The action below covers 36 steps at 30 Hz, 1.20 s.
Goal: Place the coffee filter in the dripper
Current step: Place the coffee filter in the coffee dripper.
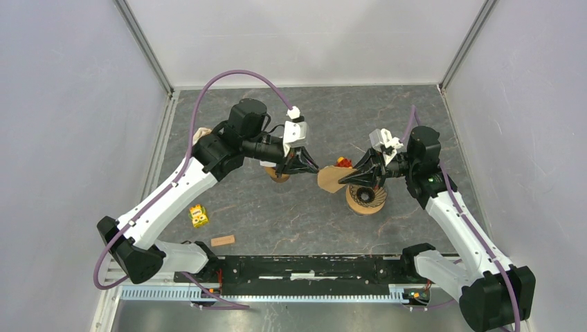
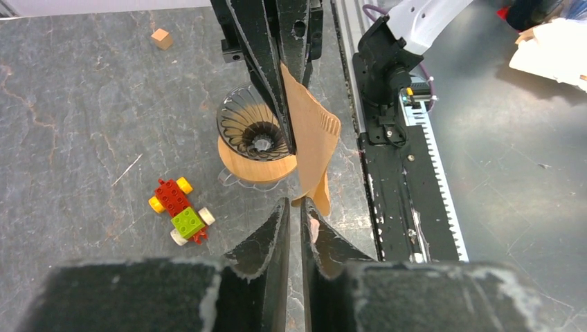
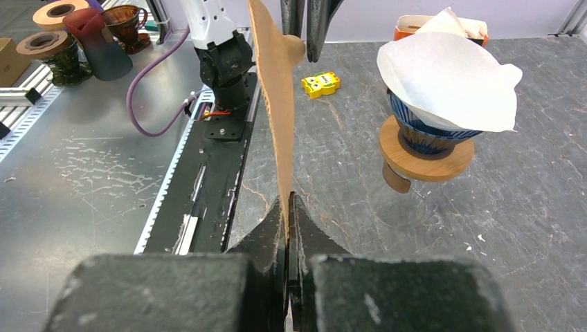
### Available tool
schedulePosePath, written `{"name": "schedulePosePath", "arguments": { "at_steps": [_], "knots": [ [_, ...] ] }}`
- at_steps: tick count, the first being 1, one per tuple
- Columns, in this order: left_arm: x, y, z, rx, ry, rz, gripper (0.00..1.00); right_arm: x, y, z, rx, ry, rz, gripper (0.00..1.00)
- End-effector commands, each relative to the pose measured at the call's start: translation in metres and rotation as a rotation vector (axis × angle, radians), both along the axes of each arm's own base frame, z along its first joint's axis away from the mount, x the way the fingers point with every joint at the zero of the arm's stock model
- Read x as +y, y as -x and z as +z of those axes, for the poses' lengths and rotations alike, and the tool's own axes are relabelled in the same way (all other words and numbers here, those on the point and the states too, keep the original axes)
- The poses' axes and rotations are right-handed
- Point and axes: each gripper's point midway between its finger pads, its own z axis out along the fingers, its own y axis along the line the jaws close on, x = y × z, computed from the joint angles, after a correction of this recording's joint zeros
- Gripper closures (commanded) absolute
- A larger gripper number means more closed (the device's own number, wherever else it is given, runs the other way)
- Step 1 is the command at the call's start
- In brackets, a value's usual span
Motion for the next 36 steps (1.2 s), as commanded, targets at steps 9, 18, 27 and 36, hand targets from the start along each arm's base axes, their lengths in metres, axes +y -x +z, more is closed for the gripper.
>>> {"name": "schedulePosePath", "arguments": {
  "at_steps": [9, 18, 27, 36],
  "knots": [
    [0.002, 0.01, 0.01, 0.031, 0.052, -0.042, 0.81, -0.001, -0.006, 0.004, -0.03, 0.002, -0.04, 1.0],
    [-0.005, 0.008, 0.011, 0.062, 0.064, -0.059, 0.8, -0.001, -0.007, 0.004, -0.03, 0.002, -0.043, 1.0],
    [-0.002, 0.012, 0.005, 0.074, 0.057, -0.065, 0.77, -0.001, -0.012, 0.002, -0.02, 0.01, -0.073, 1.0],
    [-0.004, 0.012, 0.003, 0.084, 0.062, -0.068, 0.73, -0.002, -0.014, 0.002, -0.017, 0.011, -0.078, 1.0]
  ]
}}
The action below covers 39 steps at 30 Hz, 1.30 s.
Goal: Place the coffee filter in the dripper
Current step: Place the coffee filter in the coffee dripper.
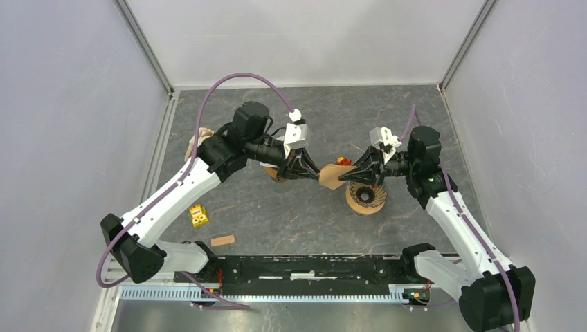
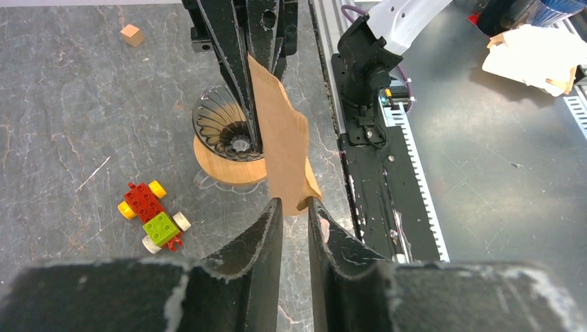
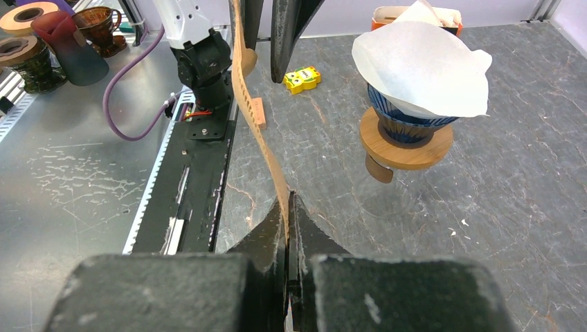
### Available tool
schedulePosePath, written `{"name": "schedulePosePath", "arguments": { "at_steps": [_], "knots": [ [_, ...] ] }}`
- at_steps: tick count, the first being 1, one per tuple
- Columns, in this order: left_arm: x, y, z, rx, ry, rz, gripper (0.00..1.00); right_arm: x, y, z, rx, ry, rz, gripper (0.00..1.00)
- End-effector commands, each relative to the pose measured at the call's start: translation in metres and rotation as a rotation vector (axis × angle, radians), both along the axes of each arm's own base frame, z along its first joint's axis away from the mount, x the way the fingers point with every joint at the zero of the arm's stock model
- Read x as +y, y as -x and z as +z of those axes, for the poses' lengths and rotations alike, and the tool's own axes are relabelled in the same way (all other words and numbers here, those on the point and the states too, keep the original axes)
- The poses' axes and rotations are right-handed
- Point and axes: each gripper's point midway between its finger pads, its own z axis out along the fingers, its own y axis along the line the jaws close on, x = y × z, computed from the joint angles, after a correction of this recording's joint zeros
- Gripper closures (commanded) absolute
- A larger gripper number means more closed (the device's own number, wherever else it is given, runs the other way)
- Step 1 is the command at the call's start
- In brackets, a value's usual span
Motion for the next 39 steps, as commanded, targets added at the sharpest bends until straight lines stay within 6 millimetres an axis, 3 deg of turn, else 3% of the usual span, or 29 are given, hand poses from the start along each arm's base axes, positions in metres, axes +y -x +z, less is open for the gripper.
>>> {"name": "schedulePosePath", "arguments": {
  "at_steps": [1, 12, 23, 39],
  "knots": [
    [-0.002, 0.005, 0.015, 0.013, 0.051, -0.022, 0.72, -0.001, -0.003, 0.005, -0.019, -0.002, -0.012, 1.0],
    [-0.005, 0.005, 0.016, 0.04, 0.061, -0.032, 0.72, -0.001, -0.003, 0.004, -0.02, -0.002, -0.014, 1.0],
    [-0.007, 0.004, 0.01, 0.051, 0.059, -0.036, 0.78, -0.001, -0.002, 0.004, -0.019, -0.002, -0.012, 1.0],
    [-0.017, -0.007, 0.004, 0.089, 0.089, 0.009, 0.74, 0.0, -0.002, 0.003, 0.002, -0.011, -0.011, 1.0]
  ]
}}
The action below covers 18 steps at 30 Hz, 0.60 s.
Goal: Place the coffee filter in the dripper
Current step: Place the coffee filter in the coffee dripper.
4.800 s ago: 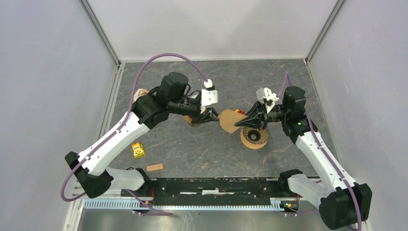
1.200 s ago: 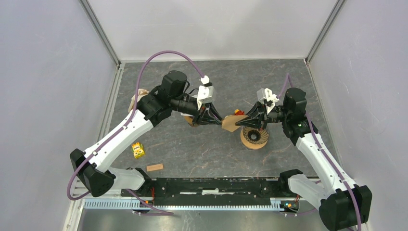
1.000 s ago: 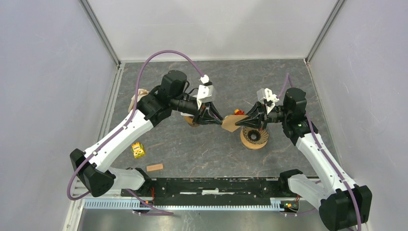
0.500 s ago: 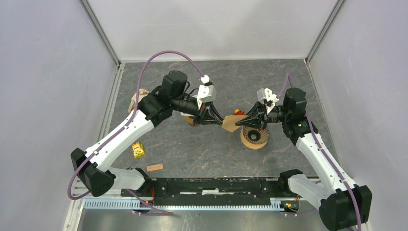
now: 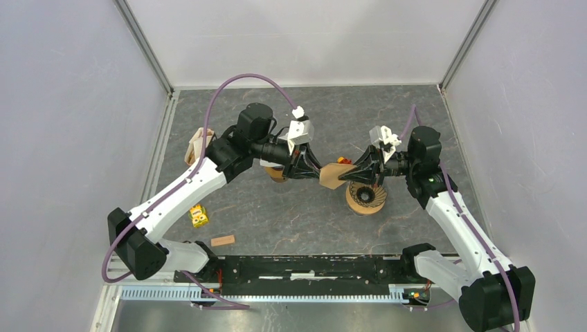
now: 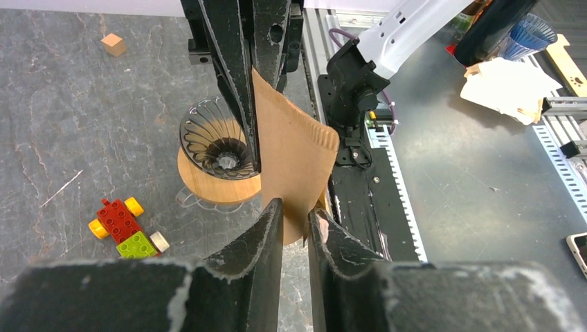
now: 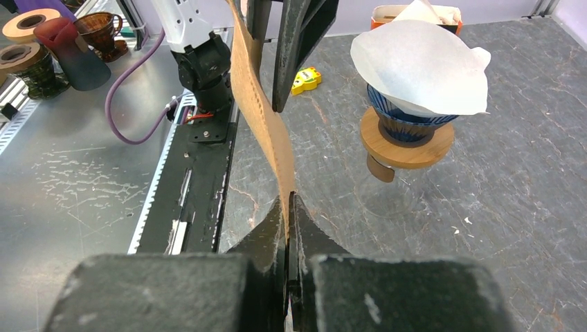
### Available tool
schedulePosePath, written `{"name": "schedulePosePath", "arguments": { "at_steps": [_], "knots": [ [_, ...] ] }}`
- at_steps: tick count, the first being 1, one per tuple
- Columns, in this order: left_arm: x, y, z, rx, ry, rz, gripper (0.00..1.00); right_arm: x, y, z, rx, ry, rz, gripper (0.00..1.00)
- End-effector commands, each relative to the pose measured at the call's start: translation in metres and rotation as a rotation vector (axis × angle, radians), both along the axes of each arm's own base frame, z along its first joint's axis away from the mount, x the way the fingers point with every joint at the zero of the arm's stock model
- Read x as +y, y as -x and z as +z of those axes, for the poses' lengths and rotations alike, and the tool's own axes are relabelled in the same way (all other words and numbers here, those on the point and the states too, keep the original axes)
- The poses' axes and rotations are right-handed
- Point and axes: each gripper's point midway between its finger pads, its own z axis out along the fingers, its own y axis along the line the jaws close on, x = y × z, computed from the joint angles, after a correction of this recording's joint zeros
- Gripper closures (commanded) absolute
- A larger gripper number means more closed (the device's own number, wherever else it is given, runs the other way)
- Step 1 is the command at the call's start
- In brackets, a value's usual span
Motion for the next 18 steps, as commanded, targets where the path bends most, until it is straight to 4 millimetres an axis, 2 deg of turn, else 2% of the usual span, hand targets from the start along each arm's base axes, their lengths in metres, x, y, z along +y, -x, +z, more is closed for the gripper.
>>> {"name": "schedulePosePath", "arguments": {
  "at_steps": [1, 7, 9, 11, 12, 13, 15, 18],
  "knots": [
    [-0.004, -0.006, 0.007, 0.006, 0.041, 0.023, 0.74, 0.0, -0.001, 0.003, -0.017, -0.011, -0.002, 1.0],
    [-0.009, -0.007, 0.008, 0.067, 0.072, 0.038, 0.76, 0.001, -0.001, 0.003, 0.008, -0.022, 0.0, 1.0],
    [-0.011, -0.007, 0.008, 0.091, 0.081, 0.043, 0.8, 0.001, -0.001, 0.002, 0.012, -0.023, 0.0, 1.0],
    [-0.011, -0.009, 0.008, 0.102, 0.082, 0.062, 0.89, 0.001, -0.001, 0.002, 0.014, -0.024, -0.002, 0.98],
    [-0.011, -0.01, 0.008, 0.108, 0.08, 0.075, 0.96, 0.001, -0.001, 0.002, 0.016, -0.024, -0.004, 0.96],
    [-0.011, -0.012, 0.009, 0.114, 0.08, 0.093, 0.98, 0.001, -0.002, 0.002, 0.018, -0.023, -0.008, 0.9],
    [-0.009, -0.017, 0.011, 0.129, 0.073, 0.14, 0.98, 0.001, -0.008, 0.003, 0.021, -0.022, -0.037, 0.8],
    [-0.006, -0.041, 0.01, 0.158, 0.047, 0.313, 0.98, -0.004, -0.032, 0.008, -0.017, 0.029, -0.155, 0.64]
  ]
}}
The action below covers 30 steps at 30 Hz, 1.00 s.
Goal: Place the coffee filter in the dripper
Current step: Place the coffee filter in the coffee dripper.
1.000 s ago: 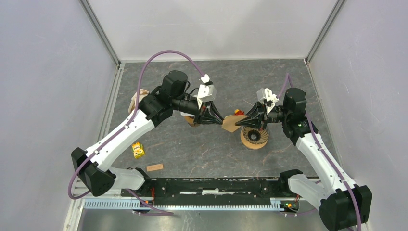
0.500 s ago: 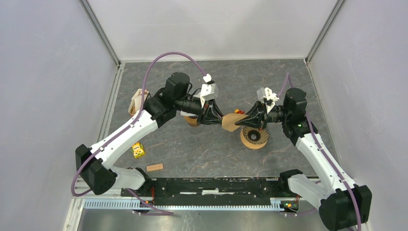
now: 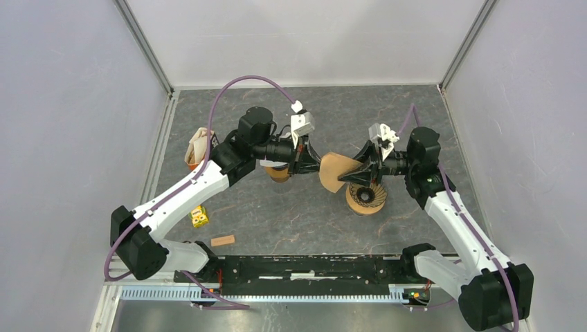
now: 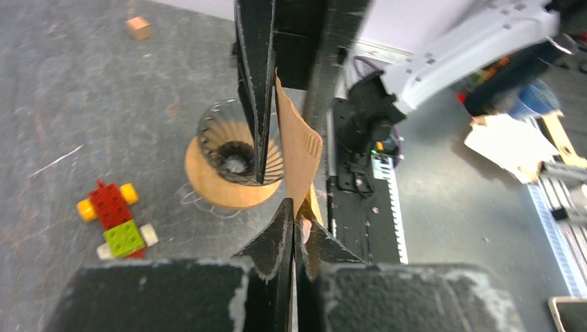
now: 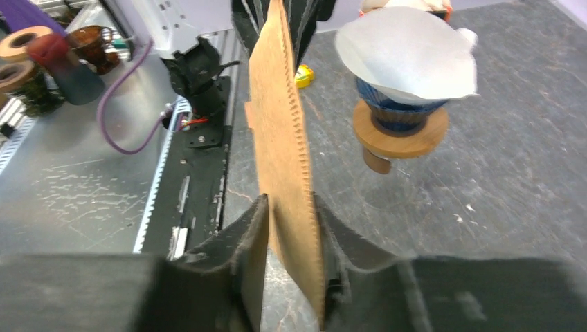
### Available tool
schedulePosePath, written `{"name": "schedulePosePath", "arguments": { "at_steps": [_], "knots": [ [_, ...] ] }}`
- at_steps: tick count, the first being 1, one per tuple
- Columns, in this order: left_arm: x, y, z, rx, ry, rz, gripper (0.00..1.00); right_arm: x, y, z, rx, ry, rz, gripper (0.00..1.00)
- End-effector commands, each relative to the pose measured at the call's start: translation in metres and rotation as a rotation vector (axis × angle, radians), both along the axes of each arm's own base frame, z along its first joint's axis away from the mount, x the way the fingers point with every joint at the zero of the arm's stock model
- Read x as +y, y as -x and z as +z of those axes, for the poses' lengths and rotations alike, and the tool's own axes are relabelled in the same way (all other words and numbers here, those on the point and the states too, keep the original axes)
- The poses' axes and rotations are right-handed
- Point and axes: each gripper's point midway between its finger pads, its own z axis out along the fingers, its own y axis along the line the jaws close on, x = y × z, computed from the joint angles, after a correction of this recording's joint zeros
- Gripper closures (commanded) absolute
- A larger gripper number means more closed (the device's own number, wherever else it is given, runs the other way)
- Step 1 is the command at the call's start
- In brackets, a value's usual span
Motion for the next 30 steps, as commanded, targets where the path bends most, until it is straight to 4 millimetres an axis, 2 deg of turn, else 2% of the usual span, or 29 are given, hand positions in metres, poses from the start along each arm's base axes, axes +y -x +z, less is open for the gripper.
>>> {"name": "schedulePosePath", "arguments": {
  "at_steps": [1, 2, 6, 9, 13, 18, 23, 27, 30],
  "knots": [
    [0.006, -0.034, 0.015, 0.047, -0.012, 0.253, 0.98, -0.009, -0.039, 0.011, -0.075, 0.09, -0.19, 0.57],
    [0.008, -0.043, 0.014, 0.054, -0.029, 0.313, 0.98, -0.014, -0.051, 0.018, -0.116, 0.126, -0.244, 0.5],
    [0.014, -0.068, 0.022, 0.109, -0.075, 0.498, 0.98, -0.036, -0.089, 0.041, -0.182, 0.232, -0.476, 0.34],
    [0.013, -0.08, 0.034, 0.144, -0.09, 0.596, 0.98, -0.048, -0.104, 0.064, -0.239, 0.245, -0.589, 0.24],
    [0.004, -0.095, 0.052, 0.191, -0.092, 0.715, 0.98, -0.044, -0.107, 0.084, -0.27, 0.23, -0.636, 0.21],
    [-0.012, -0.11, 0.05, 0.295, -0.077, 0.822, 0.98, -0.035, -0.115, 0.095, -0.256, 0.219, -0.681, 0.21],
    [-0.019, -0.118, 0.048, 0.369, -0.039, 0.901, 0.98, -0.032, -0.106, 0.097, -0.265, 0.197, -0.667, 0.18],
    [-0.028, -0.113, 0.054, 0.381, -0.021, 0.898, 0.98, -0.026, -0.103, 0.079, -0.221, 0.197, -0.638, 0.18],
    [-0.034, -0.11, 0.052, 0.381, -0.029, 0.902, 0.98, -0.024, -0.102, 0.072, -0.204, 0.193, -0.628, 0.18]
  ]
}}
